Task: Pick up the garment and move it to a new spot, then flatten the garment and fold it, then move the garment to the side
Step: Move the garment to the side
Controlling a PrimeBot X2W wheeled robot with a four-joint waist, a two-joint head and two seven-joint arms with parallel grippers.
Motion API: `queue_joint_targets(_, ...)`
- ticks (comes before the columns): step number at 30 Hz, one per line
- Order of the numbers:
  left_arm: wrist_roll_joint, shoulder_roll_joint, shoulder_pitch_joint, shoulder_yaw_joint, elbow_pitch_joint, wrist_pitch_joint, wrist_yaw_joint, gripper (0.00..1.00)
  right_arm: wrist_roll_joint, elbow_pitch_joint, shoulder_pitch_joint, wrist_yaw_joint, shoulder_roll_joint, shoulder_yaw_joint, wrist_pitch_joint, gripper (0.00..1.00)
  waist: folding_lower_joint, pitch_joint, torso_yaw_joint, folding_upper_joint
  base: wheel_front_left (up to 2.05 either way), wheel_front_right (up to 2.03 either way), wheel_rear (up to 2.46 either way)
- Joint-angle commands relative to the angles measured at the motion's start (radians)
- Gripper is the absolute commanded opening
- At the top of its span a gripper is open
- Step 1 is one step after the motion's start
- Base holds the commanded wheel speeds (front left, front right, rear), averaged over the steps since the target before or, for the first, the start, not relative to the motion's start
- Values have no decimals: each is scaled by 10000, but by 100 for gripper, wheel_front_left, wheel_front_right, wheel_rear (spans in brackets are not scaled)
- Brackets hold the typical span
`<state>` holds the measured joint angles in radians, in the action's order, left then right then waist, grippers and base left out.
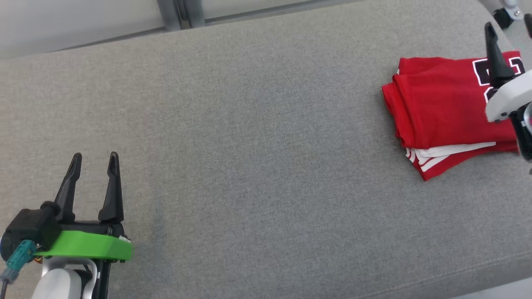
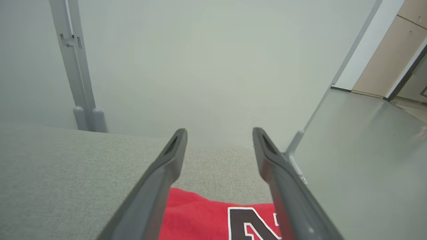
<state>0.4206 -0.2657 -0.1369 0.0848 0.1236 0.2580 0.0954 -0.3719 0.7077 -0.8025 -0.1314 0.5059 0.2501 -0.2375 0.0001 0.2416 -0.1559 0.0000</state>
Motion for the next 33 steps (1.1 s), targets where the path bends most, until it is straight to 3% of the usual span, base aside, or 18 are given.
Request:
queue_joint_targets(1, 44, 26, 171, -102, -72, 53, -42, 100, -61, -325, 441, 17, -118, -47, -57, 100, -1, -701, 242, 0, 0, 0, 0)
queue_joint_targets(10, 523, 369, 858, -493, -206, 67, -17, 100, -291, -2961, 2758, 17, -1003, -396, 37, 100, -1, -1914, 517, 0, 0, 0, 0)
queue_joint_targets(18, 699, 468, 1309, -495, 90, 67, 56, 100, 277, -4256, 4687, 17, -1895, -882, 223, 100, -1, -2429, 548, 0, 0, 0, 0)
queue_joint_targets(23, 185, 628, 1412, -744, 296, 72, 43, 100, 492, -4326, 5527, 17, -2407, -1210, 21, 100, -1, -2429, 550, 0, 0, 0, 0)
queue_joint_targets(33, -946, 1090, 1512, -1380, 751, 68, 219, 100, 961, -3944, 5893, 17, -2694, -1546, -274, 100, -1, -2271, 600, 0, 0, 0, 0)
